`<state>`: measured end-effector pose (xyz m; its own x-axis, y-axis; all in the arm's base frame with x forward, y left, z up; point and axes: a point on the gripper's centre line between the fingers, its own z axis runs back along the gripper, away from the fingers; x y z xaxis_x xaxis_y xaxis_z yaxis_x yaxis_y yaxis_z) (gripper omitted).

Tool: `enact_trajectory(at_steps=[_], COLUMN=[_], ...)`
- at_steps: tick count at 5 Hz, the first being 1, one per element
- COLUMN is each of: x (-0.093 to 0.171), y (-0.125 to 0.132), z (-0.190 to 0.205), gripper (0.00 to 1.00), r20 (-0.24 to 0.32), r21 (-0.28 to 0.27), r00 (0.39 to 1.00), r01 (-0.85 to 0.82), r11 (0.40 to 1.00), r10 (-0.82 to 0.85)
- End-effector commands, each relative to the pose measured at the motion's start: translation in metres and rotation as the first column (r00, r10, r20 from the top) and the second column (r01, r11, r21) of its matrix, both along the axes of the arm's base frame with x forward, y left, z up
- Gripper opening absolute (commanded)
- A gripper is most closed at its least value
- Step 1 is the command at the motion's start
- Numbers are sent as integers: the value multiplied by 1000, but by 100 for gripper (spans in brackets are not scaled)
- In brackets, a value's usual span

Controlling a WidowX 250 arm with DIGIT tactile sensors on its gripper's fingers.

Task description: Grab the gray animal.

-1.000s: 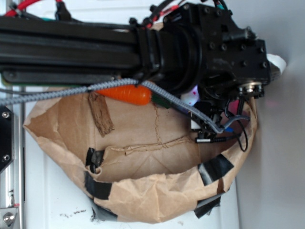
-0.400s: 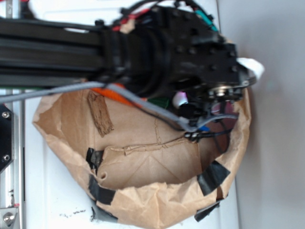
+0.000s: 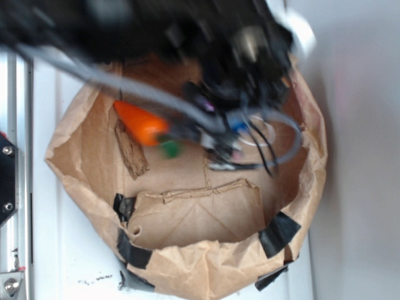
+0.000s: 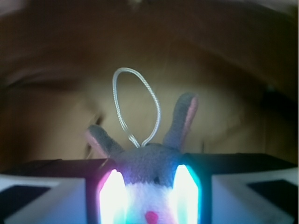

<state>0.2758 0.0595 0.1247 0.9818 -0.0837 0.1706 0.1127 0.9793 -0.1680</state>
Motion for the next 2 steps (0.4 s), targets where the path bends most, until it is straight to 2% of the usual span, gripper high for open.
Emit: enact_trajectory(at_steps=[1, 2], x=[-27, -39], y=[8, 1], z=[37, 38], gripper=[0, 0], r20=[58, 102], r21=[-20, 14], r00=[991, 985], r01=[120, 140], r11=[993, 990], r10=[-119, -140])
